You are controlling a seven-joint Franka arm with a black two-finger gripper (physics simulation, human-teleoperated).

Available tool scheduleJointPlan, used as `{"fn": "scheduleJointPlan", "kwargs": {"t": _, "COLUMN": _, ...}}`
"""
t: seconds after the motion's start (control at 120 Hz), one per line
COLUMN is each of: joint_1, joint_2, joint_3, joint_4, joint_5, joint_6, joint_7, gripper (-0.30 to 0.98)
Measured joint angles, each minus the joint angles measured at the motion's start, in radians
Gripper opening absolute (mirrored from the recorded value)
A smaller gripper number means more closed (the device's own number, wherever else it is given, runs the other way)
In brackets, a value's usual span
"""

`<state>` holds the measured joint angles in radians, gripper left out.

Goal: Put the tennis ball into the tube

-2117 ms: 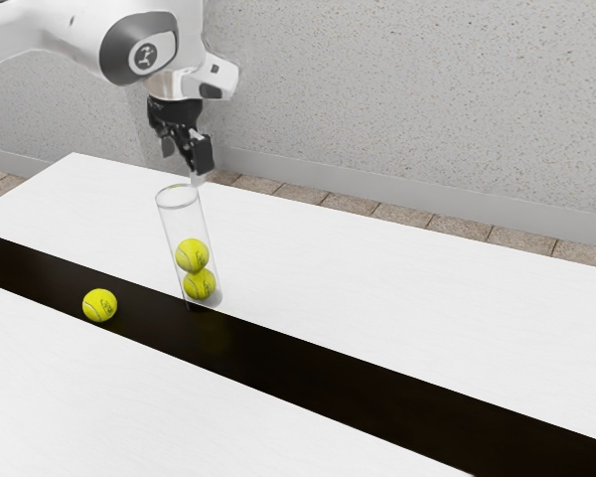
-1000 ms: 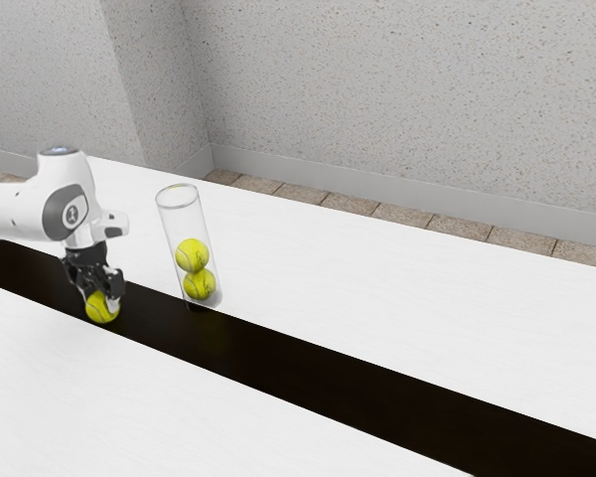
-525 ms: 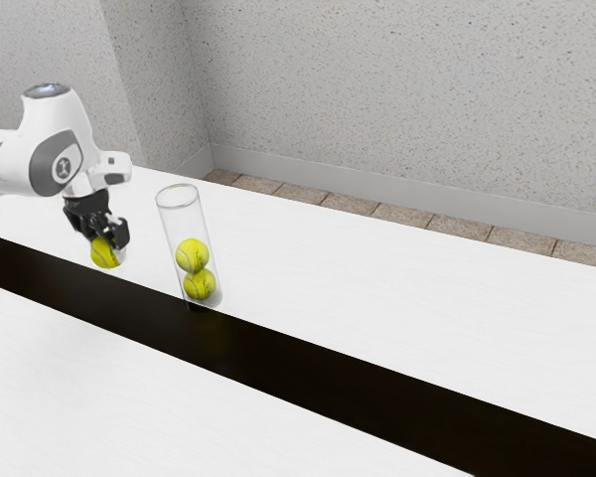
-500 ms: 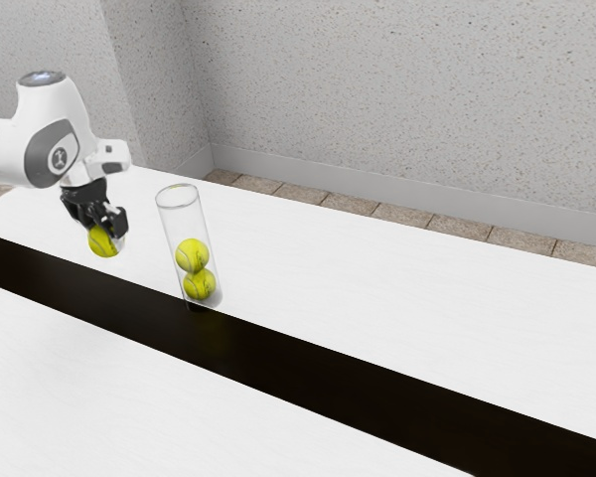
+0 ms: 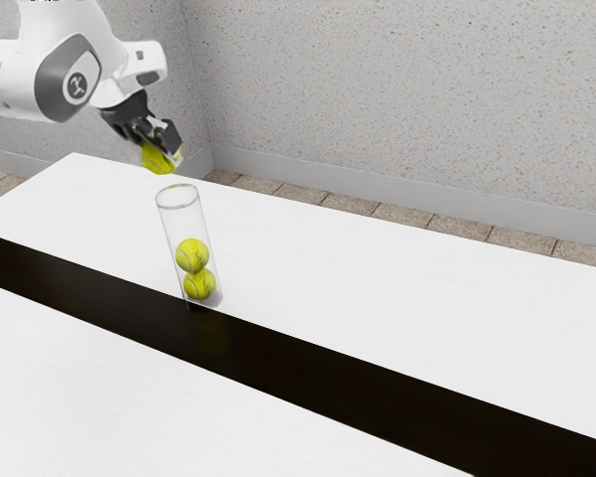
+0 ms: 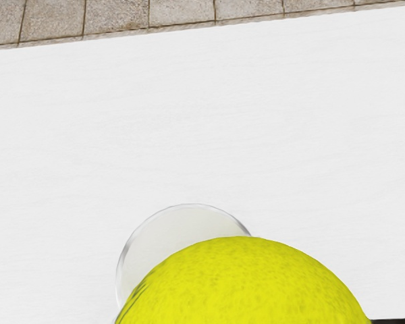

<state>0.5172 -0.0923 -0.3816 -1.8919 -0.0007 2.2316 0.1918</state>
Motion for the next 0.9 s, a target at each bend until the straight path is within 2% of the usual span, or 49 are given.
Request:
{"fn": "scheduleJointPlan", "kwargs": {"t": 0.125, "joint_1": -0.011, "joint_2": 0.077, "joint_3": 0.002, "joint_4": 0.033, "joint_5": -0.011, "joint_6": 0.002, "joint_7": -0.011, "gripper": 0.11}}
{"fn": "scheduleJointPlan", "kwargs": {"t": 0.3, "joint_1": -0.006, "joint_2": 0.129, "joint_3": 0.0, "joint_4": 0.066, "joint_5": -0.036, "joint_6": -0.002, "joint_7": 0.002, "gripper": 0.4}}
{"fn": "scheduleJointPlan", "kwargs": {"t": 0.567, "joint_1": 0.0, "joint_2": 0.148, "joint_3": 0.001, "joint_4": 0.095, "joint_5": -0.058, "joint_6": -0.018, "joint_7": 0.052, "gripper": 0.6}}
{"fn": "scheduleJointPlan", "kwargs": {"t": 0.725, "joint_1": -0.001, "joint_2": 0.125, "joint_3": -0.008, "joint_4": 0.174, "joint_5": -0.059, "joint_6": -0.221, "joint_7": 0.077, "gripper": 0.64}}
{"fn": "scheduleJointPlan", "kwargs": {"t": 0.9, "joint_1": -0.034, "joint_2": 0.117, "joint_3": -0.017, "joint_4": 0.233, "joint_5": 0.01, "joint_6": -0.413, "joint_7": 0.099, "gripper": 0.67}}
